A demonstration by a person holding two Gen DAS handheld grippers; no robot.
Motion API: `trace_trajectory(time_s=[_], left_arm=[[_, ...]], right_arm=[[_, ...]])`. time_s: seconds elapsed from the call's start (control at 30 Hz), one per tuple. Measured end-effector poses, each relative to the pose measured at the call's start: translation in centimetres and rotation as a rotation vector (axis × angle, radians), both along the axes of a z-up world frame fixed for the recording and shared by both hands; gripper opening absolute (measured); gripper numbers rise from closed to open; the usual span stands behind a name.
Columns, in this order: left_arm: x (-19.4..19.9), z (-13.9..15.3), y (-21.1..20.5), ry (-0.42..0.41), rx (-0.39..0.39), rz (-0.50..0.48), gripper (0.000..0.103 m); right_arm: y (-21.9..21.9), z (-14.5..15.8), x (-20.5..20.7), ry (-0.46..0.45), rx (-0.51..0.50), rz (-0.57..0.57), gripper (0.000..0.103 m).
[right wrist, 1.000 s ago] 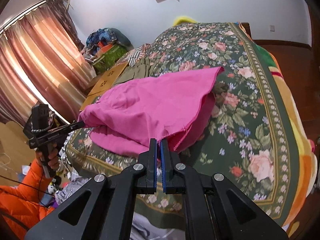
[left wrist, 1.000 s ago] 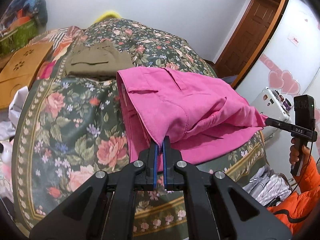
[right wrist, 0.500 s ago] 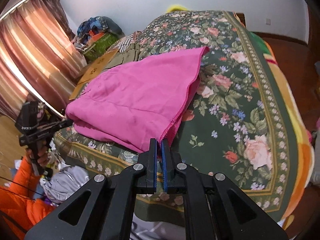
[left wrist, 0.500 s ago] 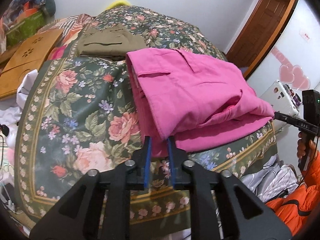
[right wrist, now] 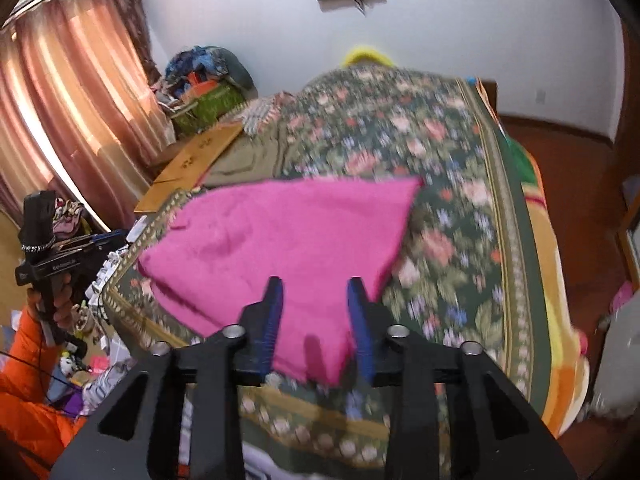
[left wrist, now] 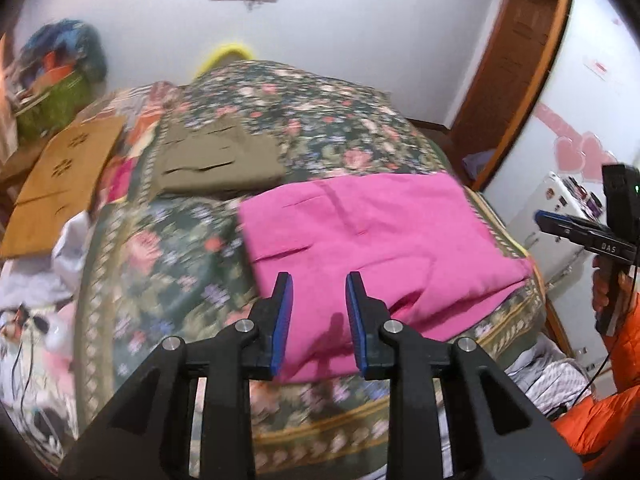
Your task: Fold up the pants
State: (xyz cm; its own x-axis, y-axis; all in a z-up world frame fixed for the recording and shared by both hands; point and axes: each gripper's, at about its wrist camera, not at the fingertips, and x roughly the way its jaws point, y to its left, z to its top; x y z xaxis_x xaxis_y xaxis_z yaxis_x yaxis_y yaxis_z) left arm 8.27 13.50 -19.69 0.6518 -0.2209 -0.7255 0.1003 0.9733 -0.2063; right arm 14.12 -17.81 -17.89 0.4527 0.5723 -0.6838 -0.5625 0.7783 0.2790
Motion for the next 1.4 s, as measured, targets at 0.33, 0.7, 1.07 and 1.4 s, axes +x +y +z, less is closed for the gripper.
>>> trace_trajectory(time_s=[0.33,0.7,1.07,1.4], left_arm=[[3.4,-3.8,-5.6,0.084,0.014,-0.125,0.026],[0.4,-6.9,-5.1,0.135,0.017,-0.130,0.041],[1.2,-3.0,-2.2,0.073,0.062,-0.032,0.043],[8.6,-1.9,2.7,0.053,0.125,0.106,0.050]], right_arm=[[5.7,-3.5,1.3,0.046,-0.027,0.095,0.040],[4.2,-6.5,-0.9,0.112,-0.085,0.119,0.041],[0.4,-4.5,0.0,0.096,-0.115,-0.003,0.049],[-0.5,-1.7,6.3,-0.025,-0.122,-0.077,0.051]])
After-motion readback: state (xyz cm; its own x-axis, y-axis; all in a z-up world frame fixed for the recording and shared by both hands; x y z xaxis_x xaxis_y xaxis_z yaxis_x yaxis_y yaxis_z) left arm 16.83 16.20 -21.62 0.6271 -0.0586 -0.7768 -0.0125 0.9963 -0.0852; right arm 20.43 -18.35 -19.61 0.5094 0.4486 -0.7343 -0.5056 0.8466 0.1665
